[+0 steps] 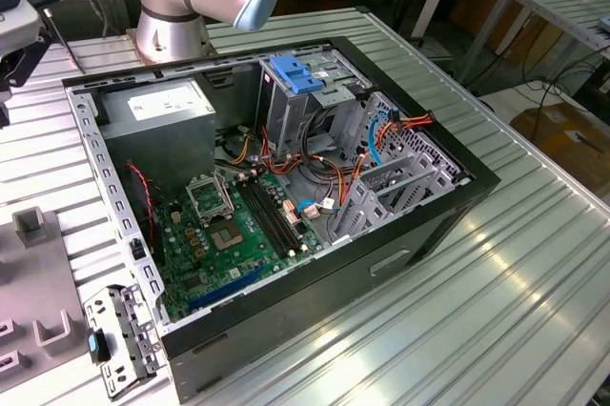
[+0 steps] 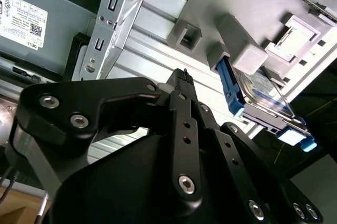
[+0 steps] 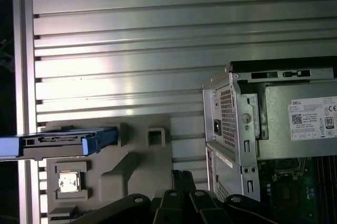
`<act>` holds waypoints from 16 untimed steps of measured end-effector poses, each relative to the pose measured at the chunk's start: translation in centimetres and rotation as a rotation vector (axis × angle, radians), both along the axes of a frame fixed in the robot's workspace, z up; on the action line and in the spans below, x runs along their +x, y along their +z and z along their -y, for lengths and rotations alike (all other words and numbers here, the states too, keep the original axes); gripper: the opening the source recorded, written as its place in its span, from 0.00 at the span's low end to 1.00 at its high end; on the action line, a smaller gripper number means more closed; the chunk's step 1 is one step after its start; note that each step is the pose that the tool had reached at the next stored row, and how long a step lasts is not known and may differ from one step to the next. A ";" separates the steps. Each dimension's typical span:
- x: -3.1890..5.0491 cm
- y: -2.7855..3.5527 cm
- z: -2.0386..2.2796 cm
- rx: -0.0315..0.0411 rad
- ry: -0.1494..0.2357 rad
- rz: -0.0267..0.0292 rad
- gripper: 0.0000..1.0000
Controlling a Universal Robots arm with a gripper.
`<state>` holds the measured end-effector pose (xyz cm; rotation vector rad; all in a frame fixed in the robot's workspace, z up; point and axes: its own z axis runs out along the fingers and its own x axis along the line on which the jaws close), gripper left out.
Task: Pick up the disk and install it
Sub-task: 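Reach for the disk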
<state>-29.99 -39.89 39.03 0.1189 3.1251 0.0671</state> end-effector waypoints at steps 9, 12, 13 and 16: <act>-1.16 -0.03 0.00 0.0000 0.000 -0.0008 0.11; -1.67 -0.04 0.00 0.0000 0.000 -0.0010 0.11; -1.80 -0.04 0.00 0.0001 0.000 -0.0012 0.11; -2.17 -0.05 0.00 0.0000 0.000 -0.0014 0.11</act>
